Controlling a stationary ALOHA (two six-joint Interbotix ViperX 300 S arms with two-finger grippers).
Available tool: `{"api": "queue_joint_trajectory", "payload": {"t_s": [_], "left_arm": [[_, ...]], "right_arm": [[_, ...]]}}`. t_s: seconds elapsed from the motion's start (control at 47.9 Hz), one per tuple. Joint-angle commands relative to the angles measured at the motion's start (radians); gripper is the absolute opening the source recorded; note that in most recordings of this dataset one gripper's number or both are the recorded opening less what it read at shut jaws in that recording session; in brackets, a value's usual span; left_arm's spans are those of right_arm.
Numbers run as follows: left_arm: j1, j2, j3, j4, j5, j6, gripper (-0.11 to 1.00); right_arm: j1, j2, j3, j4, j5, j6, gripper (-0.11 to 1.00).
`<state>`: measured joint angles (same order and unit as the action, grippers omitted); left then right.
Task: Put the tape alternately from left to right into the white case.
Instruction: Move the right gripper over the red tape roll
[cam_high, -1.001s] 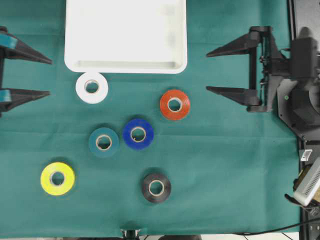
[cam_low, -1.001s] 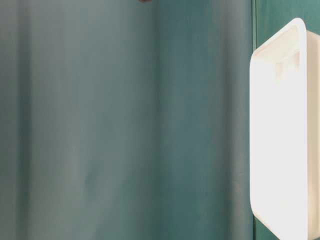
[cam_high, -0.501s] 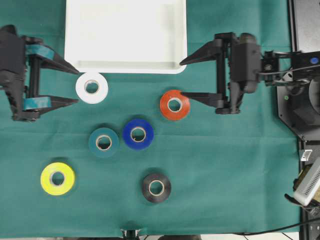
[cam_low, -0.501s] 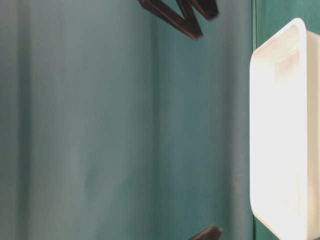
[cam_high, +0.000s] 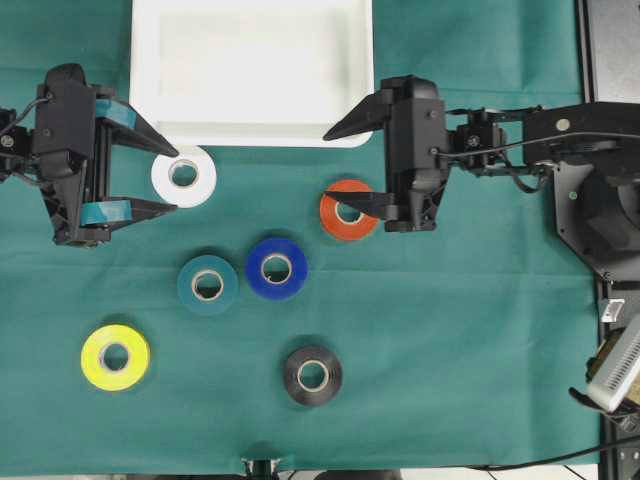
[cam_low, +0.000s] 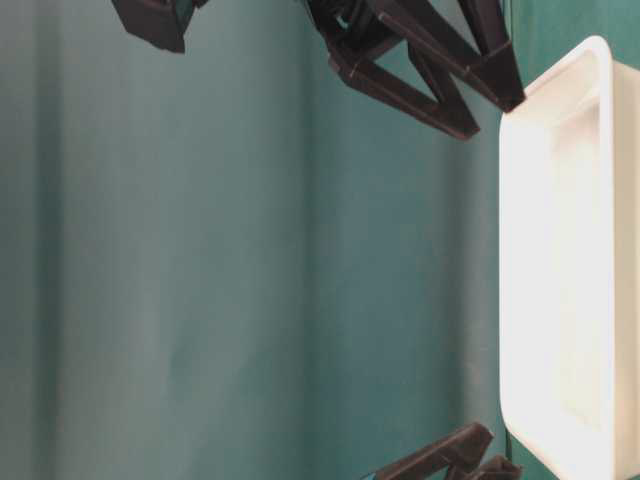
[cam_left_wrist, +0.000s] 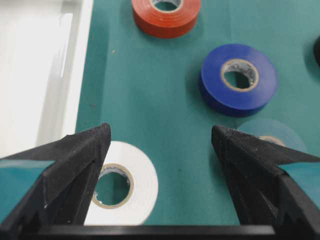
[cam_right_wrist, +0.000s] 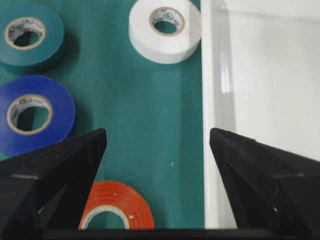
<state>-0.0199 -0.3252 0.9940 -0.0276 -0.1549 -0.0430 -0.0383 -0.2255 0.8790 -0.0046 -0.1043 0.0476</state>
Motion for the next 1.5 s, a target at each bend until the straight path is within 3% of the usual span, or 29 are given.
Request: {"api": "queue_joint_trajectory", "payload": {"t_s": [0.0, 0.876, 1.231, 1.481], "left_arm": [[0.002, -0.009, -0.014, -0.003, -0.005, 0.002, 0.91], [0.002, -0.012, -0.018, -0.003, 0.02, 0.002, 0.91], [0.002, -0.014, -0.015, -0.003, 0.02, 0.0, 0.91], [0.002, -0.012, -0.02, -0.003, 0.02, 0.0, 0.91]], "right_arm": [[-0.002, -0.002, -0.031, -0.003, 0.003, -0.002, 0.83], [0.005, -0.003, -0.035, -0.012, 0.058, 0.0, 0.83], [0.087, -0.025, -0.031, -0.012, 0.153, 0.009, 0.83], [0.15, -0.028, -0.025, -0.012, 0.201, 0.083, 0.83]]}}
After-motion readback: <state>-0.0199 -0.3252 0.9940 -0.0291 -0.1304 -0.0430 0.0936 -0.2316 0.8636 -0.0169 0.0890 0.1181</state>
